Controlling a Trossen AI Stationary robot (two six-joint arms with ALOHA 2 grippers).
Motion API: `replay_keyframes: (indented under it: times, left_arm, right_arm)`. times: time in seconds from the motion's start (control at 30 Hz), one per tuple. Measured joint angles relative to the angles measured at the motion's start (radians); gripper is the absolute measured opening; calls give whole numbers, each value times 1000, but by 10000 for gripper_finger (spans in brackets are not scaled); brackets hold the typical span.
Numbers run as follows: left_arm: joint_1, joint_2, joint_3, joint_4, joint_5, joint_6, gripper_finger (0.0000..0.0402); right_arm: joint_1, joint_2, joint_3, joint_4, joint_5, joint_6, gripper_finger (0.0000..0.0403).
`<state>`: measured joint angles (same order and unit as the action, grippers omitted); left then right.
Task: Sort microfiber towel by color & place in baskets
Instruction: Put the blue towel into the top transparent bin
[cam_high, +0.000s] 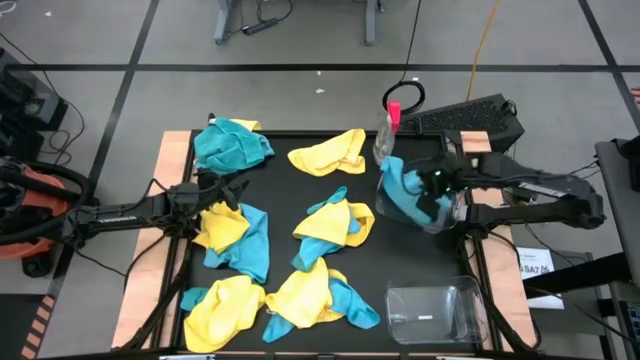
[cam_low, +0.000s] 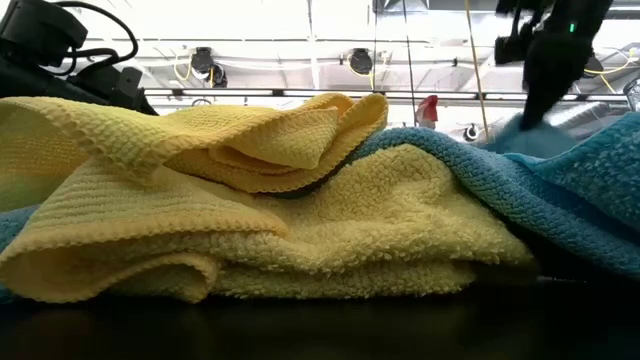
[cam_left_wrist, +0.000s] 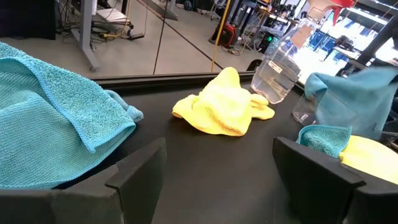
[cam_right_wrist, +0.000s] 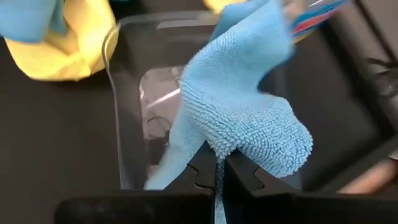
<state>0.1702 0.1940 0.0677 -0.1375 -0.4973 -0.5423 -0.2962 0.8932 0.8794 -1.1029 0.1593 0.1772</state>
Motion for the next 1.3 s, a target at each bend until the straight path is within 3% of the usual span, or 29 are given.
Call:
replay_keyframes:
  times: [0.13, 0.53, 0.93, 1.3]
  left_arm:
    - [0, 0, 0, 0, 0, 0, 299]
    - [0, 0, 0, 0, 0, 0, 299]
    - [0, 0, 0, 0, 0, 0, 299]
    - [0, 0, 0, 0, 0, 0, 299]
  right_arm:
    - [0, 20, -145, 127, -39, -3, 0]
    - [4, 211, -119, 142, -31, 23, 13]
    - [2, 430, -119, 147, -30, 24, 128]
    - [1, 333, -19, 169, 32, 37, 212]
